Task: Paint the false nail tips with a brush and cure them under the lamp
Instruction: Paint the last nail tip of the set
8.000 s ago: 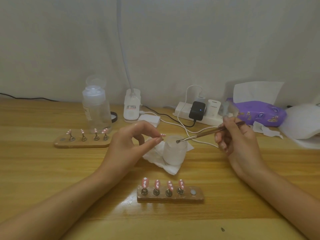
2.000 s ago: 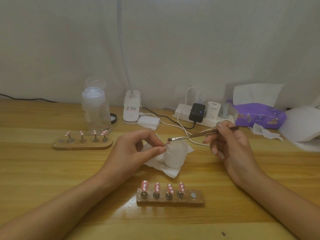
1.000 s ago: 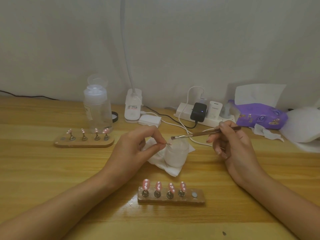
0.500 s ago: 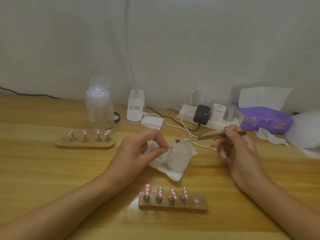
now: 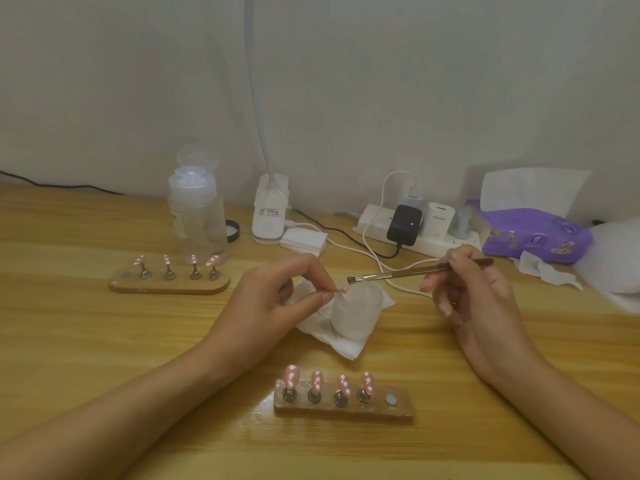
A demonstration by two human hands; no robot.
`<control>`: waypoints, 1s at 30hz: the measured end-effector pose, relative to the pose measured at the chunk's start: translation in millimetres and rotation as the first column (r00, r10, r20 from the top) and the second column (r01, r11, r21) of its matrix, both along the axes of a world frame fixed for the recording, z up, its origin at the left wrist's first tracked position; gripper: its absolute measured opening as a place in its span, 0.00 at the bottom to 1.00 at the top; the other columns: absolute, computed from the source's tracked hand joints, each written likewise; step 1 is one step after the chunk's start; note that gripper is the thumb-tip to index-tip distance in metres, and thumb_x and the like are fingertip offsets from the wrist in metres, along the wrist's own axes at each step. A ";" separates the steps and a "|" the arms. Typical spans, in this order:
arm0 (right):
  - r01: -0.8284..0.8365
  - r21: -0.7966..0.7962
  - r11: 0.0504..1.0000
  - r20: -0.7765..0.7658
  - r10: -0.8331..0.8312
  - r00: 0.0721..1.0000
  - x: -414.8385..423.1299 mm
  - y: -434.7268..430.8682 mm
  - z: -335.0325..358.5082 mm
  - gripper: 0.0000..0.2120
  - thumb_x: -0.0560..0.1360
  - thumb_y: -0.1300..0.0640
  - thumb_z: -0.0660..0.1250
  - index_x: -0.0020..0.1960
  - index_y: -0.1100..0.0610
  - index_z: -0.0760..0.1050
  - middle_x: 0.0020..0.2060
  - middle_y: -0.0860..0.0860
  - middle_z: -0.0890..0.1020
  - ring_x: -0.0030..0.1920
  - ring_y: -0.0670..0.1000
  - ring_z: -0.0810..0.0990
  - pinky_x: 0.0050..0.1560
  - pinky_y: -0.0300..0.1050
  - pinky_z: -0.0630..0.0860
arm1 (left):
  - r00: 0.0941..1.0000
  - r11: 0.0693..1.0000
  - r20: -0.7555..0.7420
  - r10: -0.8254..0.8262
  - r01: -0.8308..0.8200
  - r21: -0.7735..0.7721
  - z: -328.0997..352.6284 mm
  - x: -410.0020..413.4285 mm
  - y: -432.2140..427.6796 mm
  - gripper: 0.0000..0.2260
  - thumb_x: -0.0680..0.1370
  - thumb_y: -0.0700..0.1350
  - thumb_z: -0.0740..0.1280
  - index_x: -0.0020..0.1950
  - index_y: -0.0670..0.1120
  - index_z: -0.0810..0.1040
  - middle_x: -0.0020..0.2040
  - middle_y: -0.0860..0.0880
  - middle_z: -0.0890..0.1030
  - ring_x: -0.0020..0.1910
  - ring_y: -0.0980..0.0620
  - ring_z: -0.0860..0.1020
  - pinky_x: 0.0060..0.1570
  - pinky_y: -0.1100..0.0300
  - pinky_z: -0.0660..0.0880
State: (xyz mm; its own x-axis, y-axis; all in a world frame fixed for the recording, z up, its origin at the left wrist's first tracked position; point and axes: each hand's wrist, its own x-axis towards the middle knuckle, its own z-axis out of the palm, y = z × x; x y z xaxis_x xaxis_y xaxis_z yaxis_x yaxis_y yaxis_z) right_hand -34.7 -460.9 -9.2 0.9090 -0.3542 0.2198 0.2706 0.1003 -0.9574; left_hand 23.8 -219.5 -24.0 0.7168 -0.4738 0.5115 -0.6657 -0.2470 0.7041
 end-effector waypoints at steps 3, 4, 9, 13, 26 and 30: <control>-0.027 -0.037 0.999 0.012 0.027 1.000 0.4 1.3 -1.1 0.10 0.74 0.49 0.64 0.40 0.55 0.71 0.30 0.55 0.83 0.21 0.47 0.69 0.20 0.35 0.61 | 1.000 1.000 -0.008 0.014 -0.014 -0.005 -1.8 1.1 0.6 0.05 0.76 0.44 0.73 0.44 0.54 0.81 0.29 0.62 0.72 0.30 0.59 0.66 0.32 0.71 0.64; -0.017 -0.034 0.999 0.004 0.018 1.000 0.8 0.7 -2.2 0.09 0.76 0.51 0.64 0.40 0.55 0.71 0.30 0.55 0.82 0.21 0.46 0.69 0.20 0.35 0.61 | 1.000 1.000 -0.013 0.017 -0.017 -0.005 -2.5 1.3 0.7 0.04 0.76 0.45 0.73 0.44 0.54 0.81 0.28 0.61 0.71 0.29 0.59 0.66 0.32 0.71 0.63; -0.024 -0.005 1.000 0.039 0.024 0.999 0.0 0.1 -0.8 0.09 0.74 0.49 0.64 0.39 0.52 0.72 0.31 0.55 0.83 0.21 0.47 0.68 0.24 0.38 0.61 | 0.999 1.000 -0.034 0.016 -0.017 -0.021 -4.5 2.0 1.5 0.05 0.76 0.45 0.73 0.42 0.55 0.81 0.28 0.57 0.68 0.29 0.58 0.65 0.31 0.70 0.62; 0.002 -0.008 1.000 0.000 -0.002 1.000 -0.1 0.8 -1.9 0.09 0.75 0.50 0.64 0.37 0.51 0.74 0.31 0.57 0.83 0.21 0.47 0.68 0.22 0.38 0.60 | 0.999 1.000 -0.046 0.018 -0.018 -0.015 -4.4 3.4 1.7 0.03 0.75 0.49 0.73 0.43 0.57 0.81 0.29 0.50 0.69 0.29 0.58 0.65 0.31 0.69 0.63; -0.026 -0.007 1.000 0.035 0.026 0.999 -3.5 0.1 0.4 0.08 0.73 0.47 0.65 0.39 0.51 0.74 0.32 0.55 0.83 0.22 0.46 0.69 0.22 0.36 0.63 | 0.998 1.000 -0.061 0.028 -0.029 -0.013 -2.8 -0.6 0.7 0.04 0.75 0.47 0.73 0.43 0.56 0.81 0.30 0.58 0.74 0.29 0.59 0.66 0.30 0.70 0.63; -0.018 -0.039 0.999 0.014 0.018 1.000 -2.2 2.3 0.3 0.09 0.73 0.48 0.64 0.35 0.48 0.76 0.31 0.56 0.83 0.21 0.46 0.68 0.21 0.35 0.61 | 0.998 0.999 -0.062 0.029 -0.031 -0.026 -2.8 -0.6 0.3 0.03 0.74 0.49 0.73 0.42 0.56 0.81 0.29 0.56 0.73 0.29 0.59 0.66 0.30 0.69 0.63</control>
State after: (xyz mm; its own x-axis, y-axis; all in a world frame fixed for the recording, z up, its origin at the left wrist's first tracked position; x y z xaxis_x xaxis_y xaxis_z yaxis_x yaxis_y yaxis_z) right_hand -36.8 -458.7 -8.9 0.9118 -0.3289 0.2459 0.2826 0.0683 -0.9568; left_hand 23.2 -219.3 -26.7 0.7609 -0.4381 0.4787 -0.6137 -0.2462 0.7502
